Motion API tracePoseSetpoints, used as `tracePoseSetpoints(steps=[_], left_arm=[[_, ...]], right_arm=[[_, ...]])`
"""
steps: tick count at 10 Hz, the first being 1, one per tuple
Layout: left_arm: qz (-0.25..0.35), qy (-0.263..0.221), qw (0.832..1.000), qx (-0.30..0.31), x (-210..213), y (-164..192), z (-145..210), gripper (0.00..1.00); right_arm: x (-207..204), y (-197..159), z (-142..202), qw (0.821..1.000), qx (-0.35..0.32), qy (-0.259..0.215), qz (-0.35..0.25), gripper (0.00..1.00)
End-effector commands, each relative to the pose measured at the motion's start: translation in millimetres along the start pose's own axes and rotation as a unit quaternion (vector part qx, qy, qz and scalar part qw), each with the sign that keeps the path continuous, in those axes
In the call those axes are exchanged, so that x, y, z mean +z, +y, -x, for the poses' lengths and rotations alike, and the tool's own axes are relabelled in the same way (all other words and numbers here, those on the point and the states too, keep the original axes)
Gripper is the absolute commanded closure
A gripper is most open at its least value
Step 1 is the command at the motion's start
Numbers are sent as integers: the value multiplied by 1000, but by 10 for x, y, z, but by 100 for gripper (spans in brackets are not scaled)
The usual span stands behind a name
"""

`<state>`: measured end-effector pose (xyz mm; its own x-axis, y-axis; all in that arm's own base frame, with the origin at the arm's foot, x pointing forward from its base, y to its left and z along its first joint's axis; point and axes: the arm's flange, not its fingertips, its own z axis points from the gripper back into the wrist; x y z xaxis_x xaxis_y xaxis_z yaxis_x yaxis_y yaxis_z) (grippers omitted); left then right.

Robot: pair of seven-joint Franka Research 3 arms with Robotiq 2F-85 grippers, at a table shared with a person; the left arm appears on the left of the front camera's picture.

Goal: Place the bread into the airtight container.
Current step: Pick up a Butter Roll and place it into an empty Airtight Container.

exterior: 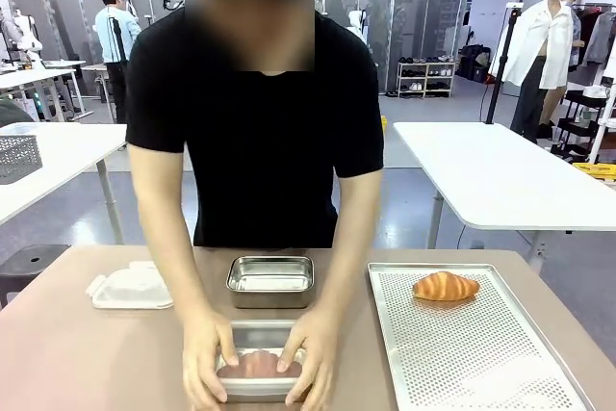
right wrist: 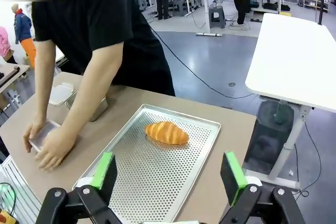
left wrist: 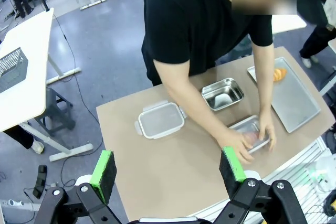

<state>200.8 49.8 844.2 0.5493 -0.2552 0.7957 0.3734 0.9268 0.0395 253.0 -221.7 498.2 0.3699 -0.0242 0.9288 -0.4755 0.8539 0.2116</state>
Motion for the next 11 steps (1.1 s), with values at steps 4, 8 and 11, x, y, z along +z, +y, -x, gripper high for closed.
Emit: tracePoseSetpoints(steps=[4,8,11], left_arm=[[1,0,1000,-2,11,-5,-4,0],[1,0,1000,-2,11,-5,-4,0],[1,0,1000,-2,11,-5,-4,0]], right_arm=[[-12,-23,9,1000,10,-8,-1,0],[-47,62,-145,998,59,19,-11,0],[-502,185,-728,954,270,112,-68,0]])
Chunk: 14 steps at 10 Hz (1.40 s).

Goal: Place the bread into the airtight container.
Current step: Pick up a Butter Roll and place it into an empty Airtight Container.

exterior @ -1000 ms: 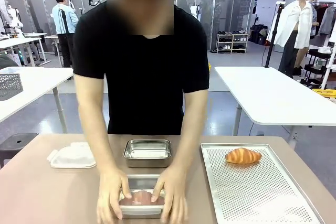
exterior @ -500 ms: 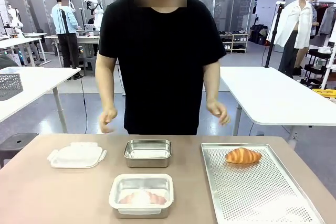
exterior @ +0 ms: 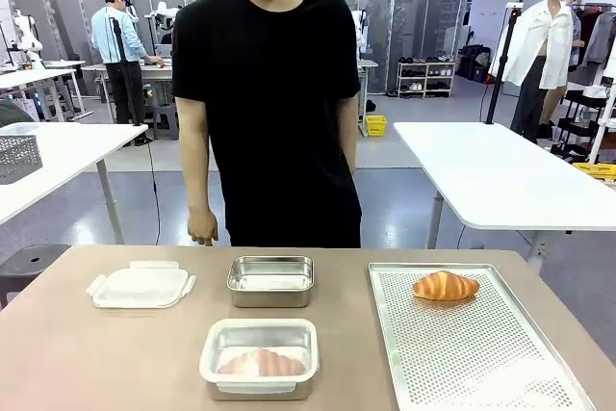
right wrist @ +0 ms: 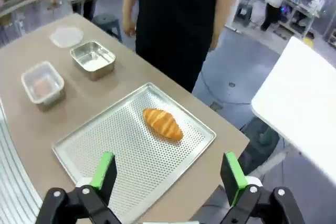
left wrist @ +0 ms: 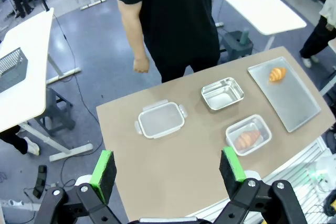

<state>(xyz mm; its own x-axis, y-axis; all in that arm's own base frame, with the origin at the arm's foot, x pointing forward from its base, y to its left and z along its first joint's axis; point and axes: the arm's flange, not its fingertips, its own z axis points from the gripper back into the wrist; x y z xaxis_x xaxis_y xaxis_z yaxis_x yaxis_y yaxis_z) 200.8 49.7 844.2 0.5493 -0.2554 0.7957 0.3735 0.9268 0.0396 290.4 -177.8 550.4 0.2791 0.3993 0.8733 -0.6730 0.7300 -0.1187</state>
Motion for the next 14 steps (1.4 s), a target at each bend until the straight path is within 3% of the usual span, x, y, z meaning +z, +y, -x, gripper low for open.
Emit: tracePoseSetpoints(steps=[1,4,7,10,12,14], left_arm=[[1,0,1000,-2,11,-4,-3,0],[1,0,1000,-2,11,-4,-3,0],[1,0,1000,-2,11,-4,-3,0],[1,0,1000,-2,11,-4,-3,0],[1,0,1000,-2,11,-4,-3,0],[1,0,1000,-2,11,-4,-3,0]], right_arm=[[-350,-220,-329,988,135,46,-51,0],[-1132,-340,-757,955,261,115,-83,0],[-1963,-193,-826,913,331,203,-129,0],[-2677,14,-607,880,319,286,-203,0],[-3070,169,-355,860,321,333,-215,0],[-3345,225,-210,857,314,348,-214,0]])
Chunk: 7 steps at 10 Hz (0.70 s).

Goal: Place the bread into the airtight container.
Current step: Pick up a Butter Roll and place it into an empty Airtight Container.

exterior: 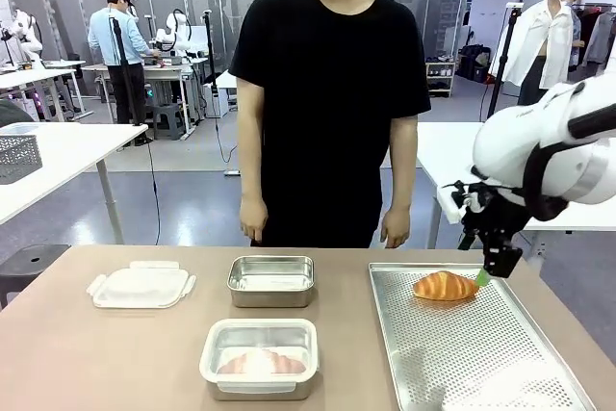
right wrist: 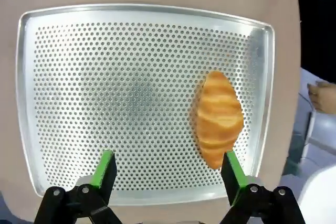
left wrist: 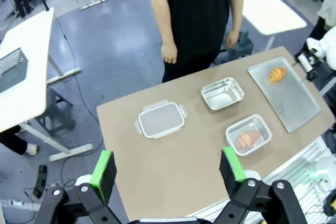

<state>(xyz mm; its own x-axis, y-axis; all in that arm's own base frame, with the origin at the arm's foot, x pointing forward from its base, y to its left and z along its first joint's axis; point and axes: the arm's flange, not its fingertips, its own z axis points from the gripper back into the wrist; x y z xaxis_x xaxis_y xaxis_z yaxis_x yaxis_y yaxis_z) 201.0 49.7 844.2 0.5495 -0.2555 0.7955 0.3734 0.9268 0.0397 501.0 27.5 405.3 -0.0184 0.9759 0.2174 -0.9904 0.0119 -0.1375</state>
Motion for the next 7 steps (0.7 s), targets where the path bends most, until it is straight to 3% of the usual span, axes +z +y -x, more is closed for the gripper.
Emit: tracePoseSetpoints(steps=[1,7], left_arm=[[1,0,1000,-1,13,-4,-2,0],[1,0,1000,-1,13,-4,-2,0]], right_arm=[[-88,-143,-67,1000,-22,18,5,0],[-163,-65,-31,1000,-13,6,-1,0]])
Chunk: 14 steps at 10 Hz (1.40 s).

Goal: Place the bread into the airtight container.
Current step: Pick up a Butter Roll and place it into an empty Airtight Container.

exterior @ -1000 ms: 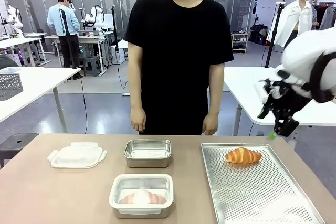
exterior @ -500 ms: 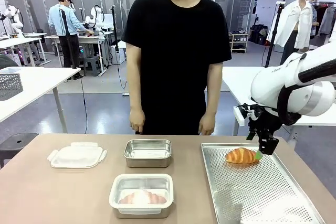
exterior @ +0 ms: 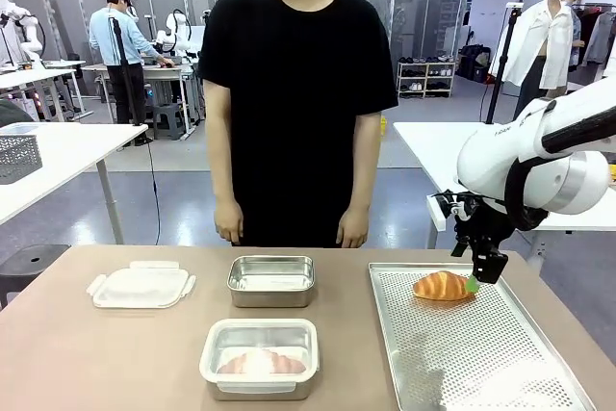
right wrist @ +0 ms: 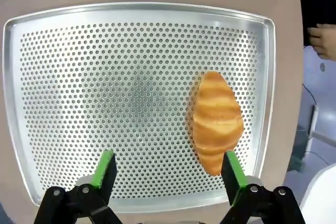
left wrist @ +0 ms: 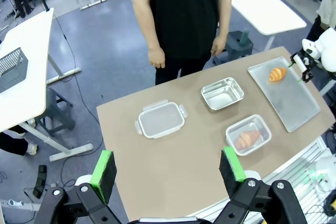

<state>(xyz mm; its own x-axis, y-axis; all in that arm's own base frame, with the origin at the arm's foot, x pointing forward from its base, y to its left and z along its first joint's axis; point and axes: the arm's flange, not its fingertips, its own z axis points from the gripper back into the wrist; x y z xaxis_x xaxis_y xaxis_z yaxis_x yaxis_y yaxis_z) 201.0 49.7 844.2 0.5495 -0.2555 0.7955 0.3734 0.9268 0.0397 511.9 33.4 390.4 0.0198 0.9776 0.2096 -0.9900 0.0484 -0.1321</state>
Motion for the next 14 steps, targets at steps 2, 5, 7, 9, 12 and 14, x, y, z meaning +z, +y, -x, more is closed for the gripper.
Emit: tracePoseSetpoints(steps=[2,5,7,9,12,14], left_arm=[[1,0,1000,-1,13,-4,-2,0],[1,0,1000,-1,13,-4,-2,0],[1,0,1000,-1,13,-4,-2,0],[1,0,1000,-1,13,-4,-2,0],[1,0,1000,-1,13,-4,-2,0],[1,0,1000,-1,13,-4,-2,0]], right_arm=[[0,0,0,1000,0,0,0,0],[-326,-269,-212,1000,-2,21,-4,0],[-443,-434,-237,999,-9,40,-17,0],[-499,-562,-265,998,-11,61,-19,0],[-589,-759,-246,996,-13,80,-32,0],[-699,-859,-213,994,-24,95,-42,0]])
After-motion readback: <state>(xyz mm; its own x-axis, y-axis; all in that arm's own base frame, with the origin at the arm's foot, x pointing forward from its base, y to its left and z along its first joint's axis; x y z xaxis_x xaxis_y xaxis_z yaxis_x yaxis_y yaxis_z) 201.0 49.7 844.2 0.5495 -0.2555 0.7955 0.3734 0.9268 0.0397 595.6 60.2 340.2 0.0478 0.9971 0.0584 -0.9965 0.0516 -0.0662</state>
